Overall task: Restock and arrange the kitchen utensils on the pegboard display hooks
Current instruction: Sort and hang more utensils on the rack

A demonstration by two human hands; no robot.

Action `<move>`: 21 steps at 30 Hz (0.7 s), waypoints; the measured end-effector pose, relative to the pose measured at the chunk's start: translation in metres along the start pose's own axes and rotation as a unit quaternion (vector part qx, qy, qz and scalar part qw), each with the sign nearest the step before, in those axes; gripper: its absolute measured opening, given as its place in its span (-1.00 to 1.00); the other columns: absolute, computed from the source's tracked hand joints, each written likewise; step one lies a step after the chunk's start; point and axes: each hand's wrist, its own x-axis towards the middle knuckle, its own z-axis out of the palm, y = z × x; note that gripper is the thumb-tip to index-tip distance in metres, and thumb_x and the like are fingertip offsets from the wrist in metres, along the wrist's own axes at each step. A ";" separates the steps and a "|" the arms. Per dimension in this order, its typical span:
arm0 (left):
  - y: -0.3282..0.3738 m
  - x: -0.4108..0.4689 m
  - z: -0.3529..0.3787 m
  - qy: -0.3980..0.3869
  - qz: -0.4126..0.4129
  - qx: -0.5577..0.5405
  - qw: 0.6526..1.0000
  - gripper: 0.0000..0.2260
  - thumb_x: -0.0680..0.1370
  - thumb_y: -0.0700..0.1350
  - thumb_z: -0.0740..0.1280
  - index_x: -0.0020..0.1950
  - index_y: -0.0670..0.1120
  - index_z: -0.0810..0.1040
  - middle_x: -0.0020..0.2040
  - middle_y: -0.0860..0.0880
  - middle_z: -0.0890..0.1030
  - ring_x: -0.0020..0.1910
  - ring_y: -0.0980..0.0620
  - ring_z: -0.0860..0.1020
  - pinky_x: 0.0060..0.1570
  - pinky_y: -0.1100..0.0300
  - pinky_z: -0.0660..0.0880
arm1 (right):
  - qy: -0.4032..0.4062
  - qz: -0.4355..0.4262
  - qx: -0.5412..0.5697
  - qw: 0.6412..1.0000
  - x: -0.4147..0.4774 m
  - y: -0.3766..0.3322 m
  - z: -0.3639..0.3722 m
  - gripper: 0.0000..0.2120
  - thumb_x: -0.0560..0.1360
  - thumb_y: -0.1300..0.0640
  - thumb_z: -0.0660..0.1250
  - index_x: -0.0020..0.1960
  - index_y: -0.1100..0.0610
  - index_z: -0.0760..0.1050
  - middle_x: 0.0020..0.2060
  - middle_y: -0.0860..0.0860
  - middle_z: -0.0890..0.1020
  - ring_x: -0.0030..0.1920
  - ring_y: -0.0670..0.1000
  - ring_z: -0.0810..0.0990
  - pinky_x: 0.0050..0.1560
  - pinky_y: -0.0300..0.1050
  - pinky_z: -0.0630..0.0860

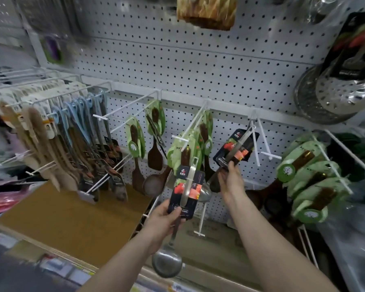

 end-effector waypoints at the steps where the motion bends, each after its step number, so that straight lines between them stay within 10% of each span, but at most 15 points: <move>1: -0.002 -0.001 0.000 -0.006 -0.004 0.000 1.000 -0.77 0.61 -0.16 0.28 0.24 0.04 0.54 0.08 -0.03 0.68 0.08 -0.05 0.64 0.09 0.05 0.54 | 0.001 -0.006 -0.009 1.000 -0.003 0.000 -0.004 -0.60 0.66 0.13 0.19 0.48 0.11 0.32 0.34 0.08 0.51 0.30 0.02 0.49 0.45 -0.08 0.32; 9: -0.003 -0.016 0.020 -0.062 -0.012 -0.017 0.998 -0.80 0.61 -0.20 0.26 0.21 -0.06 0.54 0.06 -0.13 0.67 0.02 -0.10 0.64 0.04 0.01 0.61 | 0.012 -0.039 -0.122 0.992 -0.062 -0.001 -0.034 -0.82 0.60 0.17 0.30 0.19 0.17 0.51 -0.02 0.12 0.62 -0.08 0.03 0.62 -0.11 -0.16 0.57; 21: -0.009 -0.041 0.060 -0.163 -0.020 -0.014 0.986 -0.75 0.60 -0.23 0.29 0.26 -0.06 0.51 -0.08 -0.05 0.68 -0.14 0.00 0.65 0.01 -0.01 0.61 | -0.017 -0.176 -0.269 0.947 -0.168 -0.034 -0.035 -0.82 0.57 0.11 0.36 0.04 0.22 0.62 -0.11 0.03 0.69 -0.13 -0.05 0.65 -0.11 -0.21 0.56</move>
